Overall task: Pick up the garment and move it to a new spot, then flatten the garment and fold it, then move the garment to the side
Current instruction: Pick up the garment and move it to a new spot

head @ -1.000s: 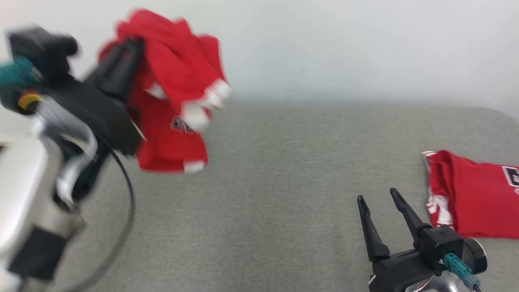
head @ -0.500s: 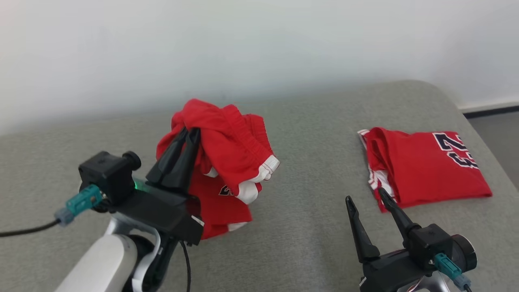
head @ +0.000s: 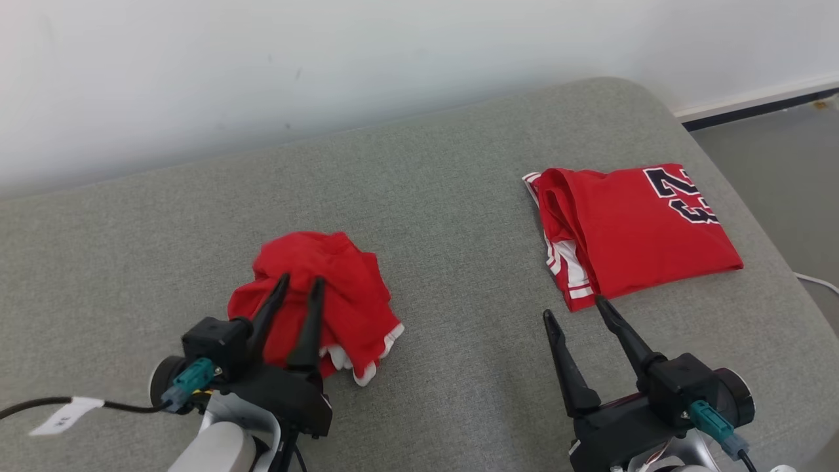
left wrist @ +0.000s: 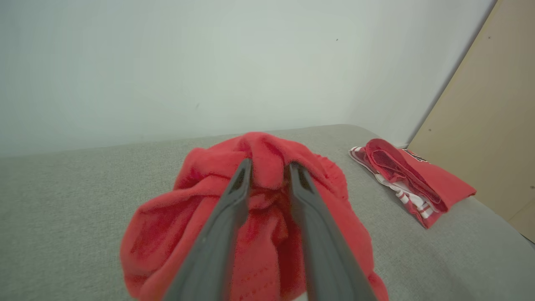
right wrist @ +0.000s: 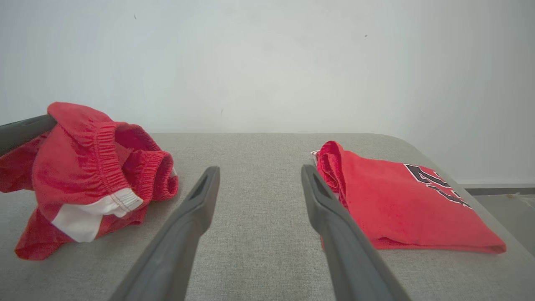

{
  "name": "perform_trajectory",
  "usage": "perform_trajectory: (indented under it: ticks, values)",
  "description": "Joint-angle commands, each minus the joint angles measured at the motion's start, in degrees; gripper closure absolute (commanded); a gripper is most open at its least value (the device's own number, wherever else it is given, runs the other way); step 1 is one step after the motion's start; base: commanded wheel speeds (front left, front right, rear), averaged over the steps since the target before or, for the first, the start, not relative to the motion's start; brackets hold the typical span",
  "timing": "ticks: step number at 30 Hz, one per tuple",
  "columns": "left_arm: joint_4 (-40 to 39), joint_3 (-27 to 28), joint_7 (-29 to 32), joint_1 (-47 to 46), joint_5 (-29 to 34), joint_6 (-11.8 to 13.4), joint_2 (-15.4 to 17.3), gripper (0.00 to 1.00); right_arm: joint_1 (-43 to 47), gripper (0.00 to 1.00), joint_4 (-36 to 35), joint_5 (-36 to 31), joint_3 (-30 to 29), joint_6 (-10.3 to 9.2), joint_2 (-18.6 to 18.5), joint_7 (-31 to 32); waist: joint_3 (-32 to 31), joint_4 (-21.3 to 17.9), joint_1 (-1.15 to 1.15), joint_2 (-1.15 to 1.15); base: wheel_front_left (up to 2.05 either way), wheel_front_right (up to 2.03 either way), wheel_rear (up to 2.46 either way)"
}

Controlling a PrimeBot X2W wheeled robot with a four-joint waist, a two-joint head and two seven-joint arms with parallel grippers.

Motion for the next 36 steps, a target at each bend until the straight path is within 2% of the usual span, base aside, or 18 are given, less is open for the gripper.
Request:
perform_trajectory:
  ticks: [1, 6, 11, 14, 16, 21, 27, 29, 36]
  values:
    - [0.9, -0.1, -0.58, 0.77, 0.51, 0.07, -0.47, 0.0, -0.23, 0.0, 0.17, 0.4, -0.35, -0.14, 0.0, -0.34, 0.32, -0.17, -0.01, 0.0, 0.0, 0.0, 0.0]
    - [3.52, -0.4, -2.22, 1.82, 0.81, -1.09, -1.52, 0.0, 0.71, 0.0, 0.6, -0.27, -1.73, -0.14, -0.02, -0.19, -0.66, 2.14, -0.01, 0.0, 0.0, 0.0, 0.0]
    - [0.6, 1.34, -3.46, 4.63, 2.36, -1.39, -1.27, 0.0, 1.68, 0.0, 0.94, -0.83, -3.21, -0.14, -0.02, -0.09, -2.3, 5.85, -0.01, 0.0, 0.0, 0.0, 0.0]
    - [-5.29, 5.76, -3.63, 7.49, 4.62, -0.81, -1.26, 0.0, 2.42, 0.0, 1.41, -0.99, -4.12, -0.14, 0.0, -0.53, -3.31, 8.37, -0.01, 0.0, 0.0, 0.0, 0.0]
    - [-10.29, 10.0, -3.53, 11.4, 6.93, -0.66, -2.38, 0.0, 2.85, 0.0, 1.82, 0.94, -5.29, -0.14, -0.03, -1.3, -3.94, 9.96, -0.01, 0.0, 0.0, 0.0, 0.0]
    - [-19.0, 18.76, -3.56, 20.54, 12.51, -3.91, -5.17, 0.0, 3.77, 0.0, 3.03, 1.13, -5.7, -0.14, 0.04, -4.47, -5.48, 13.72, -0.01, 0.0, 0.0, 0.0, 0.0]
    - [-20.93, 23.41, -3.57, 27.55, 17.39, -9.55, -7.59, 0.0, 4.34, 0.0, 4.49, -0.33, -6.47, -0.14, -0.01, -8.96, -6.61, 17.4, -0.01, 0.0, 0.0, 0.0, 0.0]
    - [-20.61, 24.63, -3.58, 29.34, 18.94, -10.51, -8.3, 0.0, 4.55, 0.0, 5.01, -1.48, -6.2, -0.14, -0.01, -10.24, -6.93, 18.15, -0.01, 0.0, 0.0, 0.0, 0.0]
    - [-18.43, 28.54, -3.58, 34.21, 23.89, -11.38, -10.56, 0.0, 5.38, 0.0, 7.4, -4.07, -8.03, -0.14, -0.02, -12.91, -8.05, 18.8, -0.01, 0.0, 0.0, 0.0, 0.0]
